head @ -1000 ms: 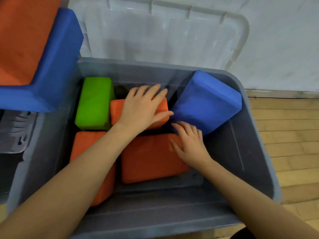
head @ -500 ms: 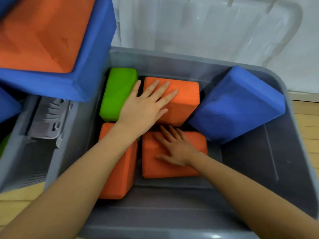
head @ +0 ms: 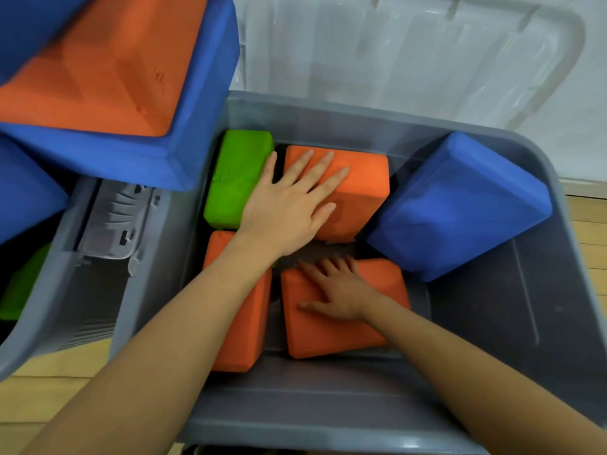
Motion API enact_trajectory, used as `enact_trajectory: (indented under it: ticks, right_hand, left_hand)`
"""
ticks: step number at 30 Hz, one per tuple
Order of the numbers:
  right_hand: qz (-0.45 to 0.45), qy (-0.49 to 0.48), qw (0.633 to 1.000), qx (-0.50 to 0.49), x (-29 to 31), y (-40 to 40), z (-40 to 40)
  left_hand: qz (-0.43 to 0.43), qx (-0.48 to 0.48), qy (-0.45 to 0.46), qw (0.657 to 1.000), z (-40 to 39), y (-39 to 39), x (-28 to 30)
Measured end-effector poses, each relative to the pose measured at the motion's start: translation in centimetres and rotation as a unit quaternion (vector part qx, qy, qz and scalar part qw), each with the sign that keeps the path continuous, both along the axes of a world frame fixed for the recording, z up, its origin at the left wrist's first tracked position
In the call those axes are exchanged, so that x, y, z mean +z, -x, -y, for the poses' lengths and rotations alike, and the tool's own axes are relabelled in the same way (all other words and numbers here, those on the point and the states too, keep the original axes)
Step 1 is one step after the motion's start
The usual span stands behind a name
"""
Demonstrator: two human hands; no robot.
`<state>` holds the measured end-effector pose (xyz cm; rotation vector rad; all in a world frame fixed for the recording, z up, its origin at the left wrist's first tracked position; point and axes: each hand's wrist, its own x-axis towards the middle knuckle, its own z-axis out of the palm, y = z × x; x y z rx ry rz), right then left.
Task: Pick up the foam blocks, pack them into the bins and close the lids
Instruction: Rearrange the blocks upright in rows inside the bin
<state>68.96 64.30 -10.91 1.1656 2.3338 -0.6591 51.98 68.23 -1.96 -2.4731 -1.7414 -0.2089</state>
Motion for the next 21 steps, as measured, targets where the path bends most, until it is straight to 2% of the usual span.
enact_trajectory:
  ticks: [3,12,19,21]
  right_hand:
    - [-0.011,-0.041,0.999,0.011,1.5,-0.8,-0.2]
    - [-0.058,-0.106,0.992,-0.047,6.1,-3.3,1.6]
    - [-0.123,-0.045,0.989,-0.067,6.5,-3.6,2.6]
    - [-0.118,-0.076,0.988,-0.062,6.7,-3.6,2.6]
  left_hand:
    - [-0.003,0.003,0.010,1.000,-0.1,0.1,0.2]
    - [0.001,-0.017,0.027,0.999,0.6,-0.4,1.2]
    - [0.012,-0.022,0.019,0.999,4.4,-0.4,1.2]
    - [0.009,-0.016,0.035,0.999,4.7,-0.5,1.2]
